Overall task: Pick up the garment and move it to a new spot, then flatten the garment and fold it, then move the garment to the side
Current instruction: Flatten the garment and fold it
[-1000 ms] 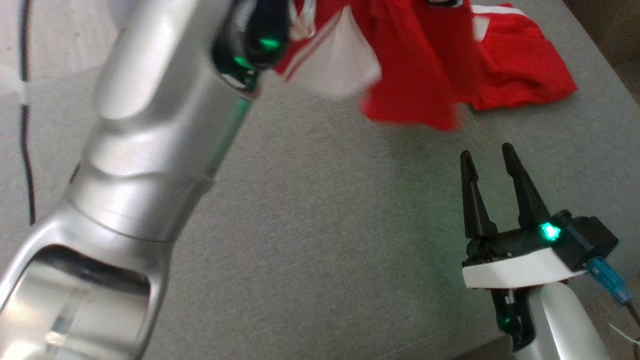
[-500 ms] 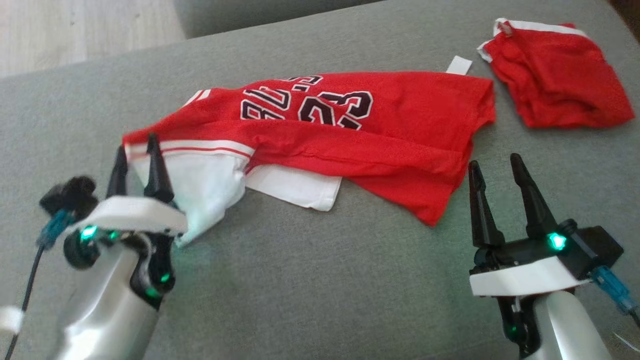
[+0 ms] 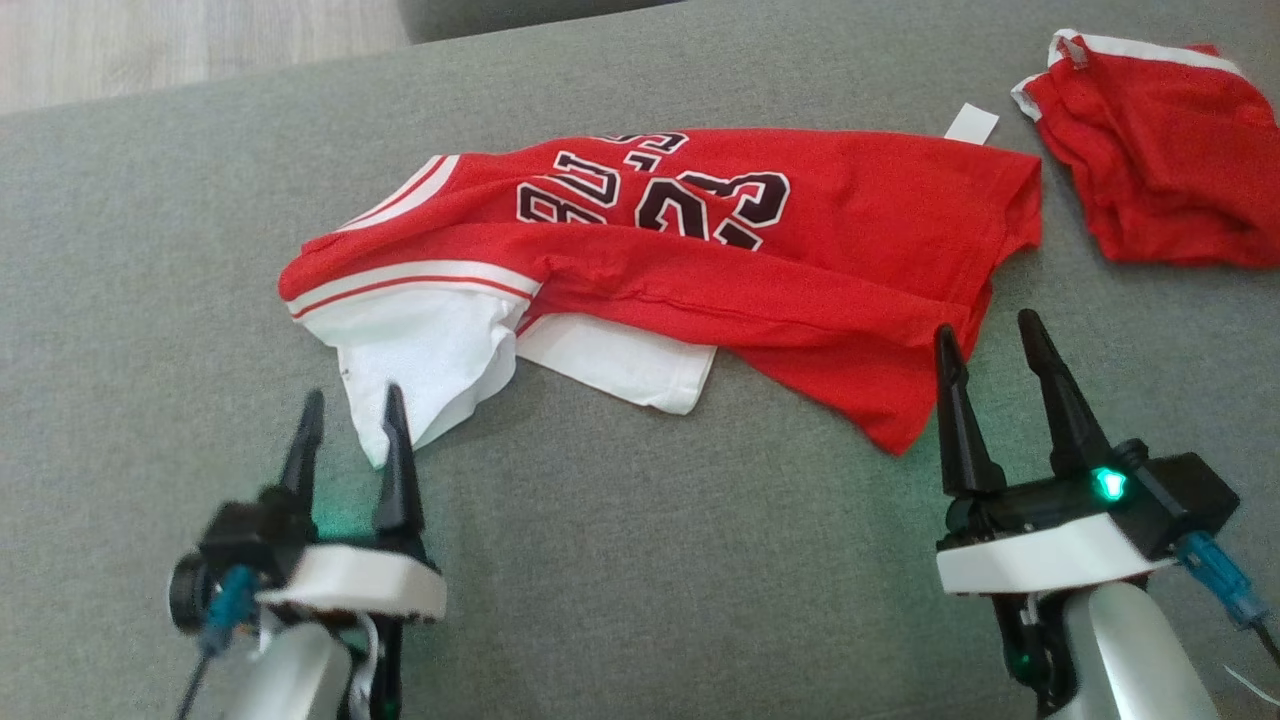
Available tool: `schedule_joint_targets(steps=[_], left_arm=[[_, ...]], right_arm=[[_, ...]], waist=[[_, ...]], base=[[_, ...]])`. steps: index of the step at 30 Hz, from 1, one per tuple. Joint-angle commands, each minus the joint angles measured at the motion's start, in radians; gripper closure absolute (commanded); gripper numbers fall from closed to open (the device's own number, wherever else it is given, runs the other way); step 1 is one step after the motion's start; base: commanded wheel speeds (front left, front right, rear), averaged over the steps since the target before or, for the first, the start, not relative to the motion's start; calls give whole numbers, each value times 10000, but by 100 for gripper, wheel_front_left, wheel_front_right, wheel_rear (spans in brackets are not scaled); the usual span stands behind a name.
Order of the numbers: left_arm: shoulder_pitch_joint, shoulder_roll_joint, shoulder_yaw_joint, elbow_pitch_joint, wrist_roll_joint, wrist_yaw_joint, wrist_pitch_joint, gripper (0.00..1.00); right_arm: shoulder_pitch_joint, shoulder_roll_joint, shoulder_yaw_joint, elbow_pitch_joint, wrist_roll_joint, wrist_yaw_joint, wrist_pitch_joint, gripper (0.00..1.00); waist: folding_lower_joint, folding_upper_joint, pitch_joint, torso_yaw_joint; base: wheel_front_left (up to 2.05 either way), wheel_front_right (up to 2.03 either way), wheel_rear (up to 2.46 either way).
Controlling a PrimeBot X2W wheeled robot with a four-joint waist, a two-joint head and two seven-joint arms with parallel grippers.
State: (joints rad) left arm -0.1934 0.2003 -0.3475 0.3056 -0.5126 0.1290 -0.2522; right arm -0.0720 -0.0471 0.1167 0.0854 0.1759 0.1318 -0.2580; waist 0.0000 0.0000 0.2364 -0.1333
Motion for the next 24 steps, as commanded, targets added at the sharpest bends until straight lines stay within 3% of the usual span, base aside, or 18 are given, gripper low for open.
schedule_joint_targets(steps=[1,6,12,13,14,15,17,19,20,23,24], left_arm=[[-99,99,258,-176,279,176,-93,0],[148,-73,142,809,542,408,-88,0],[-97,-122,-36,1827,420,51,-8,0],[-143,-126,-44,1937,420,41,-11,12],[-181,-138,-42,2025,414,31,-16,48],[-210,-155,-40,2103,398,10,-21,58],[-264,-183,-29,2217,386,-28,-35,67],[-322,-169,-54,2286,461,-45,-50,69],[-349,-153,-70,2320,510,-45,-56,74],[-460,-90,-63,2403,626,-74,-72,100],[-495,-55,-71,2398,700,-83,-78,100]], right_arm=[[-256,-31,260,-266,10,-11,-38,0],[-262,-31,341,-235,93,-11,-38,0],[-269,-31,339,-189,122,-11,-38,0],[-263,-31,321,-192,119,-11,-38,0],[-252,-31,303,-192,110,-11,-38,0],[-237,-31,286,-185,98,-11,-38,0],[-207,-31,261,-169,72,-11,-38,0],[-177,-31,246,-147,49,-11,-38,0],[-165,-31,240,-135,45,-11,-38,0],[-154,-31,235,-109,45,-11,-38,0],[-150,-31,233,-106,42,-11,-38,0]], waist=[[0,0,30,-30],[0,0,57,-113],[0,0,45,-225],[0,0,44,-234],[0,0,40,-240],[0,0,31,-241],[0,0,16,-233],[0,0,-8,-220],[0,0,-24,-215],[0,0,-68,-207],[0,0,-82,-199]], base=[[0,0,0],[0,0,0],[0,0,0],[0,0,0],[0,0,0],[0,0,0],[0,0,0],[0,0,0],[0,0,0],[0,0,0],[0,0,0]])
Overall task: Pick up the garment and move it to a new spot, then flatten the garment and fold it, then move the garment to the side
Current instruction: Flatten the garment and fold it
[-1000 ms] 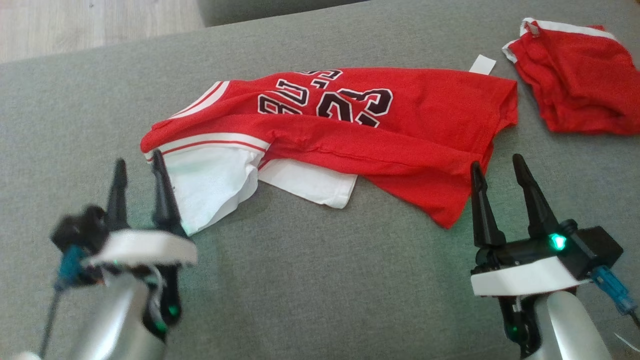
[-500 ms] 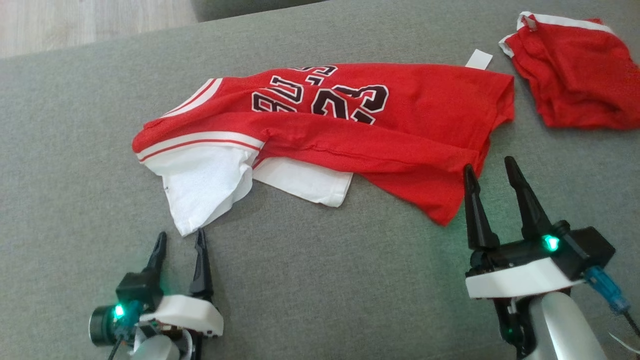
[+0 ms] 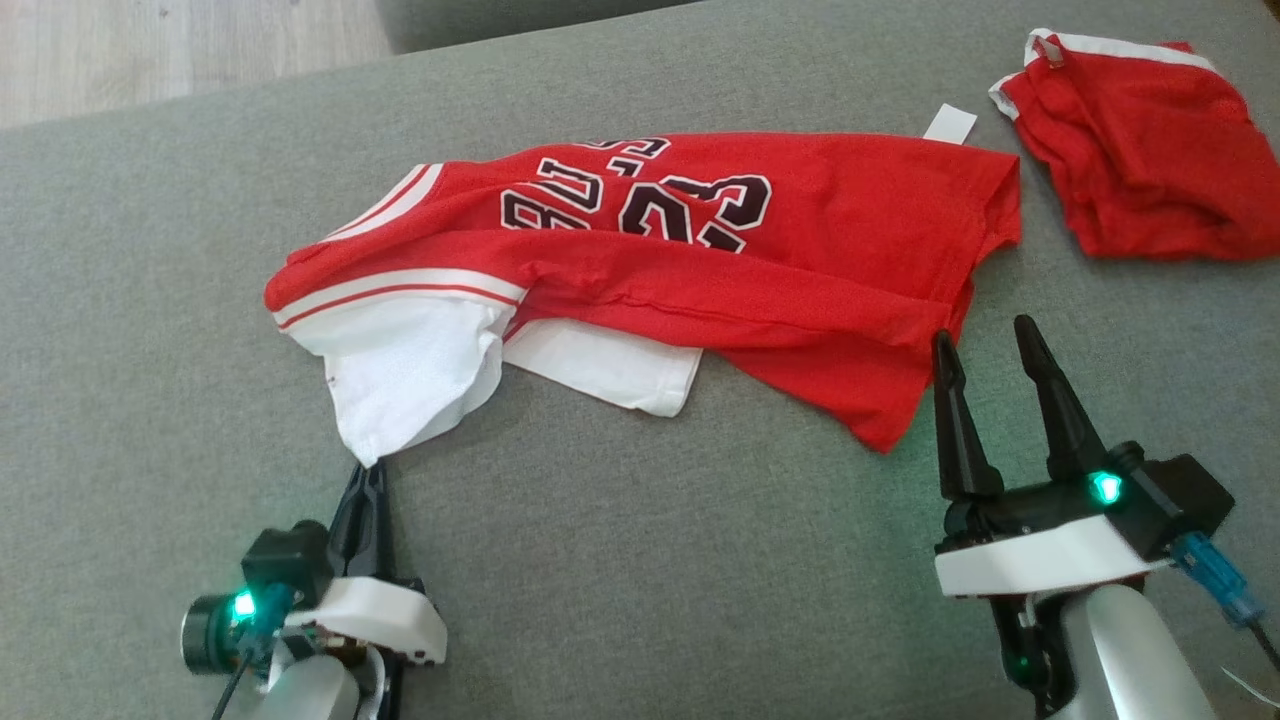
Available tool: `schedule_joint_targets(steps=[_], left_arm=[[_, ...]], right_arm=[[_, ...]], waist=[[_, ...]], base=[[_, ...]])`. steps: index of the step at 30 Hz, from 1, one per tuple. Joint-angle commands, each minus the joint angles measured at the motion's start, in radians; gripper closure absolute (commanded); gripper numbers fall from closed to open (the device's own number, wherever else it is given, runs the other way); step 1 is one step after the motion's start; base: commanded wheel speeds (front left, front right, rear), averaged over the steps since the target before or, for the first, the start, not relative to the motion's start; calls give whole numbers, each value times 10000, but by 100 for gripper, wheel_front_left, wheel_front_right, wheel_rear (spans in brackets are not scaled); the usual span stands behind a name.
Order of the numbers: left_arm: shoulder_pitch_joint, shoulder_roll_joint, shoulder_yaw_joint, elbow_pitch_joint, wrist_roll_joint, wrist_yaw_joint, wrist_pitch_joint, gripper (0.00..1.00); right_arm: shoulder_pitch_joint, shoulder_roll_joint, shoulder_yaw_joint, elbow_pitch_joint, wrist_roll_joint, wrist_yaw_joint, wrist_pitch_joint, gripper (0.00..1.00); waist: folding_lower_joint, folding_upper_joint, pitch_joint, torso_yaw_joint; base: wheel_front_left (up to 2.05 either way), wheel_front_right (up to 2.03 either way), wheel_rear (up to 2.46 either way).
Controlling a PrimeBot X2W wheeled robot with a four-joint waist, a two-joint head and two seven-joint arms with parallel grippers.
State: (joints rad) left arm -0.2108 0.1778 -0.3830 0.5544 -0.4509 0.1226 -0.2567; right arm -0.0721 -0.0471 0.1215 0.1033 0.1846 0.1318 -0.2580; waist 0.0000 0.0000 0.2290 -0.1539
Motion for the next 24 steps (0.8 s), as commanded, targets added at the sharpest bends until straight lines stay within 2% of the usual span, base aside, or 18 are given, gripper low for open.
schedule_joint_targets(steps=[1,6,15,24], left_arm=[[-350,195,294,-131,148,-29,-39,100],[-278,350,649,-1238,740,82,-47,100],[235,573,2075,-3904,1534,212,-50,100],[416,474,2685,-4522,1844,-46,-50,100]], right_arm=[[-141,-31,183,-280,-48,-11,-38,0],[-2,-31,114,77,-125,-11,-38,0],[-204,-31,120,1391,33,-11,-38,0],[-1054,-31,-119,3335,75,-11,-38,0]], waist=[[0,0,-22,16],[0,0,-78,96],[0,0,-103,250],[0,0,-64,406]], base=[[0,0,0],[0,0,0],[0,0,0],[0,0,0]])
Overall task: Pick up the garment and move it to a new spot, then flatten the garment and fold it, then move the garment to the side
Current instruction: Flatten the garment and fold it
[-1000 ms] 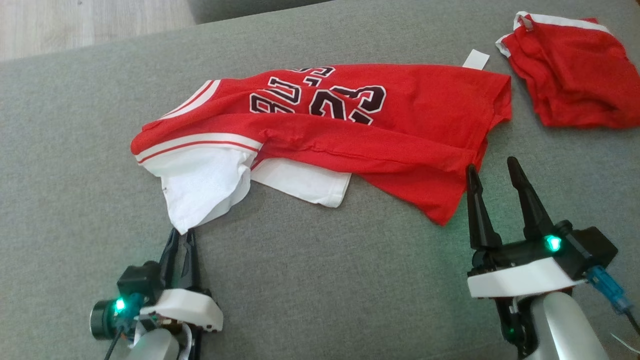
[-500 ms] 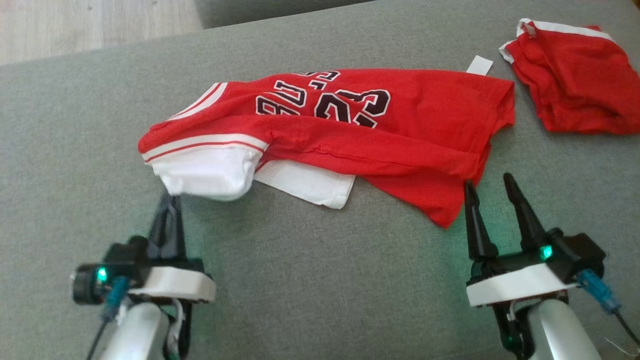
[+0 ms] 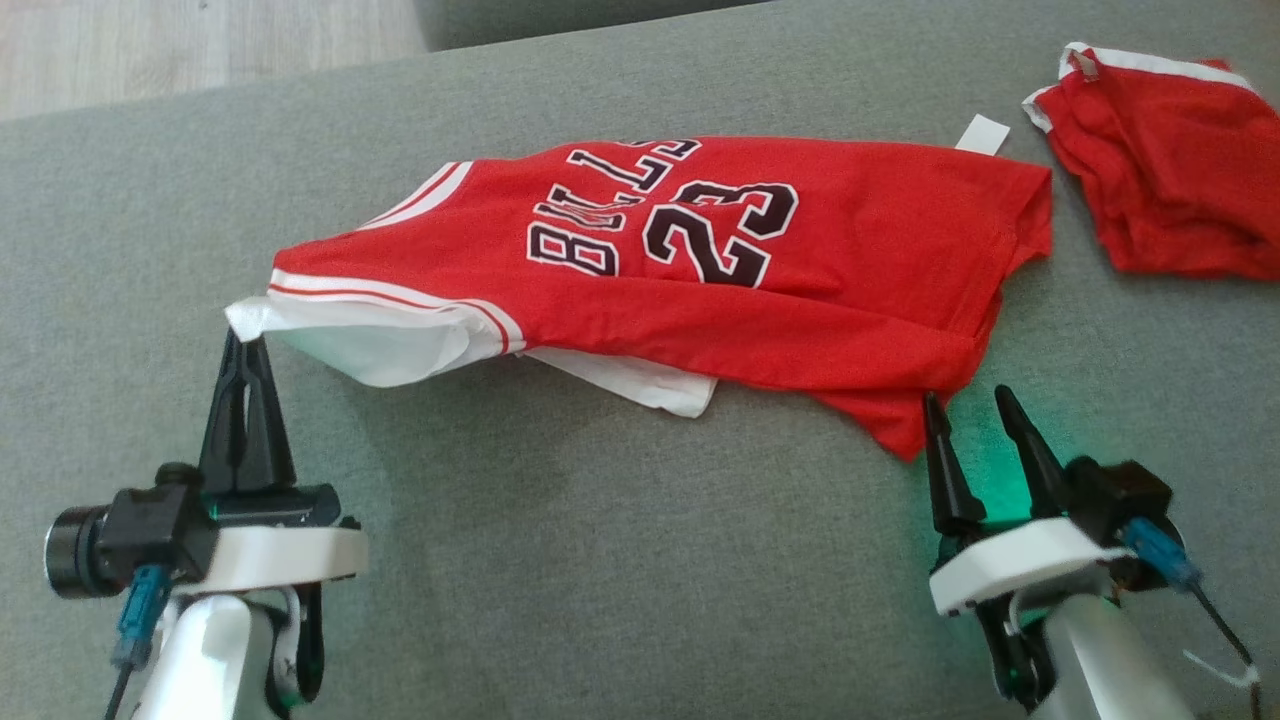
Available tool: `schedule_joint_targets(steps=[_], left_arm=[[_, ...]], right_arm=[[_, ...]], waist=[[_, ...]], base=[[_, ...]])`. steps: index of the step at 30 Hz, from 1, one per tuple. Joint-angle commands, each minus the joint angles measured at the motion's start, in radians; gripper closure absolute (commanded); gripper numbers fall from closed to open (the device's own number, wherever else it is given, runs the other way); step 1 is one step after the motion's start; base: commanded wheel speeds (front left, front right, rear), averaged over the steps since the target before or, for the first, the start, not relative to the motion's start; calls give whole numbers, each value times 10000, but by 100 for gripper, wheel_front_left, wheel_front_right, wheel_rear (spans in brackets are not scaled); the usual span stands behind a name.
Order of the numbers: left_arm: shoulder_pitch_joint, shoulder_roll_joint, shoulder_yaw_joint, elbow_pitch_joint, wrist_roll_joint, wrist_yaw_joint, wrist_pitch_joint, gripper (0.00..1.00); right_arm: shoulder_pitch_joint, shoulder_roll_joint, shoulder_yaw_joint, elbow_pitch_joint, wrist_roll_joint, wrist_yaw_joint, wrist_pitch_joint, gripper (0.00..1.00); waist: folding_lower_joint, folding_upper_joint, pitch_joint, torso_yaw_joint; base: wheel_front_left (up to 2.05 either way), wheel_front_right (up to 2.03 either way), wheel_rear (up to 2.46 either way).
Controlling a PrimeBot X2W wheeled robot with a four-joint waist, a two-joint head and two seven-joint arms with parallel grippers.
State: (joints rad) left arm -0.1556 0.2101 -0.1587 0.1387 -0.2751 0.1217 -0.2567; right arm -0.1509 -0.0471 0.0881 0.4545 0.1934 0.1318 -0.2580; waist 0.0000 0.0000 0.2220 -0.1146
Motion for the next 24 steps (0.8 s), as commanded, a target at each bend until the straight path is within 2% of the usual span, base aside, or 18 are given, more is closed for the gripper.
schedule_joint_targets(steps=[1,9,21,22,24], left_arm=[[-134,117,466,-368,114,-65,-50,100],[-179,-96,607,-348,271,-274,-50,100],[-249,-259,874,-342,548,-519,-51,100],[-255,-270,893,-338,565,-537,-51,100],[-256,-294,934,-332,594,-568,-51,100]], right_arm=[[-357,-31,239,35,-34,-11,-38,0],[-911,-31,374,1066,-497,-11,-38,0],[-1253,-31,98,1143,-1336,-11,-38,0],[-1253,-31,96,1133,-1348,-11,-38,13],[-1251,-31,90,1091,-1394,-11,-38,29]], waist=[[0,0,10,28],[0,0,99,116],[0,0,186,119],[0,0,184,115],[0,0,180,104]], base=[[0,0,0],[0,0,0],[0,0,0],[0,0,0],[0,0,0]])
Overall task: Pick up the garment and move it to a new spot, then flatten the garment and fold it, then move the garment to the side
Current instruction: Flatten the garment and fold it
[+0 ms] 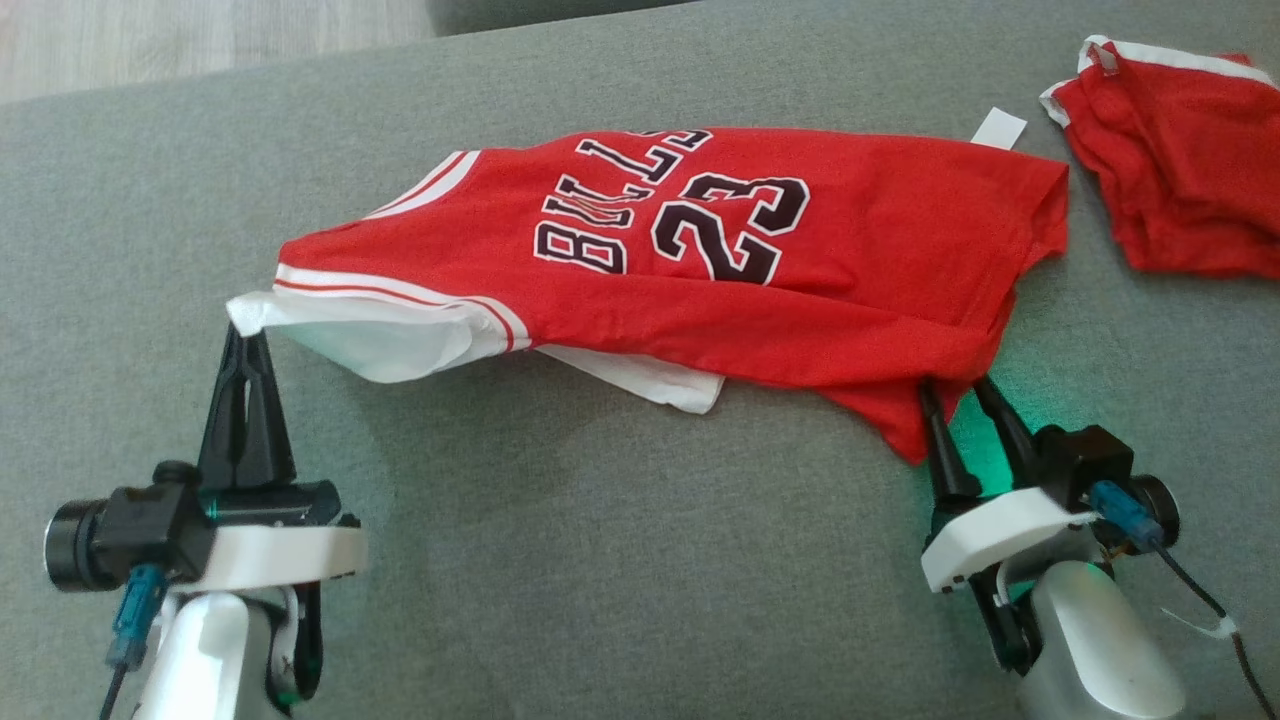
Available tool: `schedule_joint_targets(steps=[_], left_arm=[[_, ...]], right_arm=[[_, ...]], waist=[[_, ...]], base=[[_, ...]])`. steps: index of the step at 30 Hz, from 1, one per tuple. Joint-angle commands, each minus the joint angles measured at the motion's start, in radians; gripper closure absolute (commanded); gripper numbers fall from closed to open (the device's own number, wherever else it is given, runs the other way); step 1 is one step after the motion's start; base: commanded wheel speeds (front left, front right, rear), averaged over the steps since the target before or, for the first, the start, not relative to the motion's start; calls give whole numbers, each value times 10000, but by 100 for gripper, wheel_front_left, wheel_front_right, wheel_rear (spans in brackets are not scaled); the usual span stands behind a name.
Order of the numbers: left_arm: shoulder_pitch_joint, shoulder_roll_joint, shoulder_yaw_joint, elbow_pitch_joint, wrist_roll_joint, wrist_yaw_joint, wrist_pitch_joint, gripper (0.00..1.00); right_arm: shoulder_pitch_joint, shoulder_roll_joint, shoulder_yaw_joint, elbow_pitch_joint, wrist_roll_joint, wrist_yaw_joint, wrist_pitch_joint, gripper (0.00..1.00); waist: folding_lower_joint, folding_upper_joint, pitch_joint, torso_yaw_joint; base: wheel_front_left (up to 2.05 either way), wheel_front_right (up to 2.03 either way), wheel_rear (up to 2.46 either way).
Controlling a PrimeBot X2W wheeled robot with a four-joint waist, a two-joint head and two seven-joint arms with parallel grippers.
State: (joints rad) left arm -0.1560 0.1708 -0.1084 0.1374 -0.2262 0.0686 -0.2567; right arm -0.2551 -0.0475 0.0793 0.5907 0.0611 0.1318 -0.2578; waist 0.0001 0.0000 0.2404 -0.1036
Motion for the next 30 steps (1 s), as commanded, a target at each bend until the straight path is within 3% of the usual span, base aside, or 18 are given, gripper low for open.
schedule_joint_targets(steps=[1,4,5,6,11,17,22,25,27,30], left_arm=[[-249,89,451,-317,122,-50,-51,100],[-229,58,503,-305,167,-92,-51,100],[-224,49,523,-302,181,-103,-51,100],[-220,39,541,-296,195,-116,-51,100],[-302,-21,614,-493,279,-235,-51,100],[-652,-67,919,-1513,-85,-716,-51,100],[-1407,197,1021,-2836,-606,-1255,103,100],[-2336,475,950,-3838,-923,-1489,583,100],[-2745,555,916,-4130,-1074,-1548,821,100],[-4747,891,707,-4630,-1654,-1715,1913,100]], right_arm=[[-206,-28,175,-310,-112,-11,-40,44],[-179,-28,202,-449,-152,-11,-40,75],[-171,-28,206,-476,-166,-11,-40,96],[-161,-28,214,-489,-170,-11,-40,100],[-52,-28,133,-820,-300,-11,-40,100],[323,-117,-242,-2518,-398,-11,-40,100],[352,-1047,-468,-5006,-180,-11,402,100],[110,-1782,-704,-7025,-84,-11,1461,100],[-65,-2063,-759,-7666,-70,-11,1864,100],[-1282,-2975,-821,-9238,535,-11,3328,100]], waist=[[-1,0,-6,-12],[-1,0,-25,-31],[-1,0,-34,-37],[-1,0,-47,-41],[-1,0,-181,-34],[-1,0,-493,-98],[-1,0,-839,-204],[-1,0,-939,-208],[-1,0,-949,-197],[-1,0,-868,-109]], base=[[0,0,0],[0,0,0],[0,0,0],[0,0,0],[0,0,0],[0,0,0],[0,0,0],[0,0,0],[0,0,0],[0,0,0]])
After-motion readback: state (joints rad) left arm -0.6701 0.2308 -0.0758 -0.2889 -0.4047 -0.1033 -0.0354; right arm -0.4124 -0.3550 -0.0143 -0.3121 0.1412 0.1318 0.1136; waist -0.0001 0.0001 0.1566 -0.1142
